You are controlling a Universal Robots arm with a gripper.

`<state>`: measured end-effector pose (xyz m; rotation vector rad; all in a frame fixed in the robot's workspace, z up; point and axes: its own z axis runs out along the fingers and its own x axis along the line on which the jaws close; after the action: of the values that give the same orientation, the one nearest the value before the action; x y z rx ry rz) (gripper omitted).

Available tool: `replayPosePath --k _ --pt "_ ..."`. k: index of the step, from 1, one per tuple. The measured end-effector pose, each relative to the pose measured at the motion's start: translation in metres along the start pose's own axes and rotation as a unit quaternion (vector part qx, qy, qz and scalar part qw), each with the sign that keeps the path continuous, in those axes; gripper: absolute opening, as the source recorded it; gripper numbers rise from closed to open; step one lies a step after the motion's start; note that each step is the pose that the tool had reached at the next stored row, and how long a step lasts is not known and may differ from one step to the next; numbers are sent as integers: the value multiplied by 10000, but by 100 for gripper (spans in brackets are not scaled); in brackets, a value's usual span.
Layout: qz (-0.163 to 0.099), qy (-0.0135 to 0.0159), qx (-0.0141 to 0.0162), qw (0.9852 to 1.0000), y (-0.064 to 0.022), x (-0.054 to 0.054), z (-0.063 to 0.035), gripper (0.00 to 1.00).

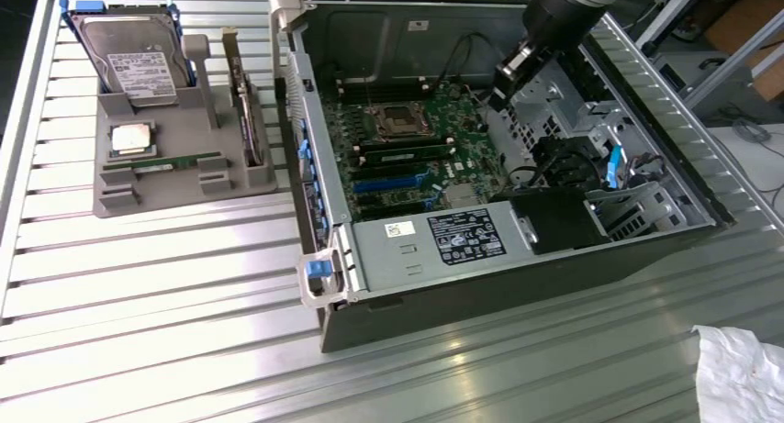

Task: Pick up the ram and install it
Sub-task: 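Press down the ram until it locks into place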

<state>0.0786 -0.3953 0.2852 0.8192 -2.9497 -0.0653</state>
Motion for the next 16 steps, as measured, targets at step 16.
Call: replayPosePath --k 16 --pt "1022 -64 -67 9947 0 0 0 11"
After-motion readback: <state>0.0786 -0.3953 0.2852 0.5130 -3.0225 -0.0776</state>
